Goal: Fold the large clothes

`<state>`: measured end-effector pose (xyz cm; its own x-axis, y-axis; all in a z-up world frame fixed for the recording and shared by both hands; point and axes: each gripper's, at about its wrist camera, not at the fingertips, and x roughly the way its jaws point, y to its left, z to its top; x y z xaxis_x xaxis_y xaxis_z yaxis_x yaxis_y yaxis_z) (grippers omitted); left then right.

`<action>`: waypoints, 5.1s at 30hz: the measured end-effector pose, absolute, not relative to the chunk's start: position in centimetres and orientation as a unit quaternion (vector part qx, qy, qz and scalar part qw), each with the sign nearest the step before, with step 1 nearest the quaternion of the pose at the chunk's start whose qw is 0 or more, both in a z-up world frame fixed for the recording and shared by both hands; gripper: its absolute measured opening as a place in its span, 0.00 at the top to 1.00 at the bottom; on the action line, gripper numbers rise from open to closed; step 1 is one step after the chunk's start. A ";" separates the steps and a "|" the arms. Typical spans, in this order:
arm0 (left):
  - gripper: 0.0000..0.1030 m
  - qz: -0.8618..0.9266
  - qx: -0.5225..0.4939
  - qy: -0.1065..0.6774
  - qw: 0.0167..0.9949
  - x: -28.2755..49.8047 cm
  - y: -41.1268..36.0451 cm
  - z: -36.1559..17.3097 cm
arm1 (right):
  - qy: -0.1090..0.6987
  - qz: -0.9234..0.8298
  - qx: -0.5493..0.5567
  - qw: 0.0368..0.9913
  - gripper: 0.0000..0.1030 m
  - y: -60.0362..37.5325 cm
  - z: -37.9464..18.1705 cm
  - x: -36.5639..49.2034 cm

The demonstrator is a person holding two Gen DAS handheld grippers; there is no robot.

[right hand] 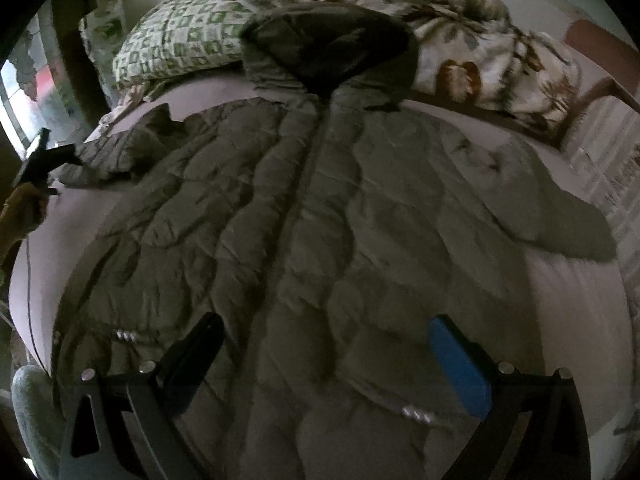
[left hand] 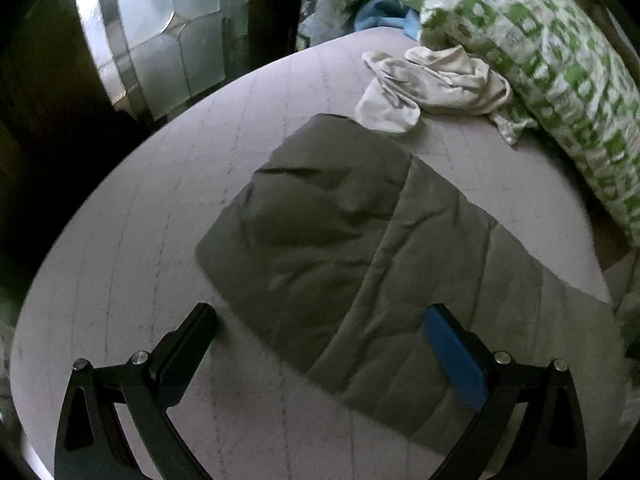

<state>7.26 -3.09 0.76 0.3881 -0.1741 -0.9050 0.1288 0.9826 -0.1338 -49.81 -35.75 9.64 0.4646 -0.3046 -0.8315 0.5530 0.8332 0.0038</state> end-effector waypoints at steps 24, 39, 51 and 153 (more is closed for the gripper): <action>0.79 -0.146 -0.005 0.404 0.903 -0.6 0.3 12.9 | 0.450 -0.173 0.131 0.866 0.00 -35.1 8.3 -26.5; 0.80 -0.232 0.049 0.364 0.901 -7.4 -5.9 17.1 | 0.479 -0.186 0.130 0.848 0.00 -34.5 3.5 -20.4; 0.83 -0.374 0.119 0.339 0.855 -18.8 -21.1 19.3 | 0.449 -0.257 0.169 0.839 0.00 -42.2 6.5 -36.8; 0.27 -0.344 0.176 0.434 0.814 -30.0 -21.5 6.7 | 0.408 -0.283 0.227 0.838 0.08 -47.4 6.6 -49.2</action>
<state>-29.97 -21.47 6.73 0.3868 -0.4072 -0.8274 0.7133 0.7008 -0.0114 -49.20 -47.39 6.61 0.5064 -0.2891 -0.8124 0.6600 0.7363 0.1494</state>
